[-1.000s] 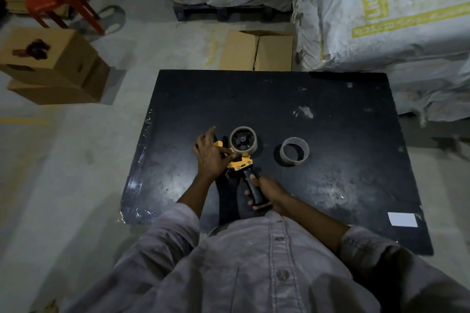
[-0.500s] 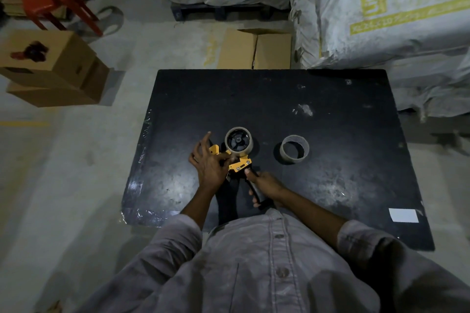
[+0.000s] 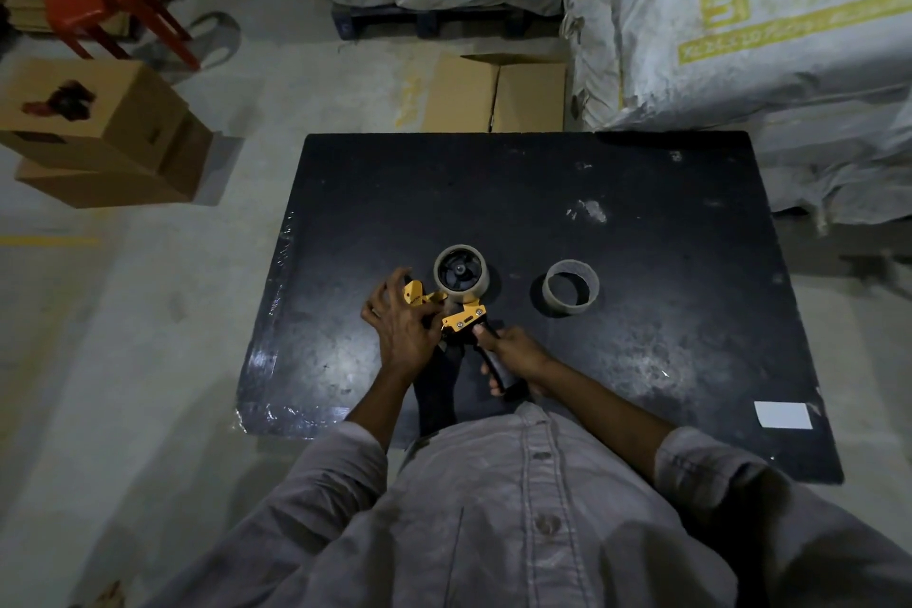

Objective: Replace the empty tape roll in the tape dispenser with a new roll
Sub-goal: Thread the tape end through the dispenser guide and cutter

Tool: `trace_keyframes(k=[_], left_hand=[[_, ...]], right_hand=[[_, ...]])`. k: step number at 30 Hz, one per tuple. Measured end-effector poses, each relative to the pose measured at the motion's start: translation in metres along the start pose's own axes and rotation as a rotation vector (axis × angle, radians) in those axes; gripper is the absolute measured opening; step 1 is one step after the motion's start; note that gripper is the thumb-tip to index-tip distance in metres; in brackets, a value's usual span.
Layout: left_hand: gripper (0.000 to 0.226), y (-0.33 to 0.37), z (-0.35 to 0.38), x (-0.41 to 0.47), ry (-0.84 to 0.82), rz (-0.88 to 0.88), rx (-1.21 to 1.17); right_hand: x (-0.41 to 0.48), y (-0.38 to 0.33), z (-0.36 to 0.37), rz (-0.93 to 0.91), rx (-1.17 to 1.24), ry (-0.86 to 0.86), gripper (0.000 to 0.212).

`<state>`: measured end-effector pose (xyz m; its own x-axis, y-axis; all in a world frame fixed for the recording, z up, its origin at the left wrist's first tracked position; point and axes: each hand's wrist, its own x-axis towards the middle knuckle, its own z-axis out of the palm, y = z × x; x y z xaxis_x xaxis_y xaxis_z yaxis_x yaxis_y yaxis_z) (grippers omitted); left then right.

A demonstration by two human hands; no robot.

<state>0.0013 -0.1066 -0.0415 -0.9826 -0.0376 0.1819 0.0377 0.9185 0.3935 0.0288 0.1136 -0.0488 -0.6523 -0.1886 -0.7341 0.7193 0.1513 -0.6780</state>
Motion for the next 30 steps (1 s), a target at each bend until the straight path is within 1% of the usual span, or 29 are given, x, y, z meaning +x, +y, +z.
trace_keyframes(k=[4,9,13,15,18,22,27,30], left_hand=[[0.005,-0.004,0.001,-0.004,-0.010,0.005,0.019],[0.009,-0.003,-0.002,-0.010,-0.006,0.016,0.011],[0.013,0.000,-0.005,-0.015,-0.036,0.022,0.016],[0.011,-0.001,-0.006,-0.017,-0.036,0.019,0.019],[0.007,-0.002,-0.007,-0.021,-0.031,-0.004,0.013],[0.010,-0.012,-0.001,-0.047,-0.057,-0.031,0.028],[0.012,-0.022,-0.002,-0.059,-0.001,-0.154,-0.007],[0.011,-0.032,-0.005,-0.052,0.002,-0.153,0.003]], right_hand=[[0.001,-0.002,-0.001,-0.007,0.009,-0.006,0.055],[0.000,-0.002,-0.003,-0.001,-0.008,-0.001,0.056],[-0.002,-0.003,-0.005,-0.024,-0.029,0.009,0.051],[-0.002,-0.002,-0.005,-0.025,-0.043,0.006,0.050],[-0.001,-0.002,-0.005,-0.025,-0.053,0.014,0.052],[-0.002,-0.005,-0.010,-0.037,-0.030,0.043,0.051],[-0.003,-0.006,-0.011,-0.041,-0.021,0.037,0.051],[-0.003,-0.008,-0.013,-0.039,-0.018,0.034,0.052]])
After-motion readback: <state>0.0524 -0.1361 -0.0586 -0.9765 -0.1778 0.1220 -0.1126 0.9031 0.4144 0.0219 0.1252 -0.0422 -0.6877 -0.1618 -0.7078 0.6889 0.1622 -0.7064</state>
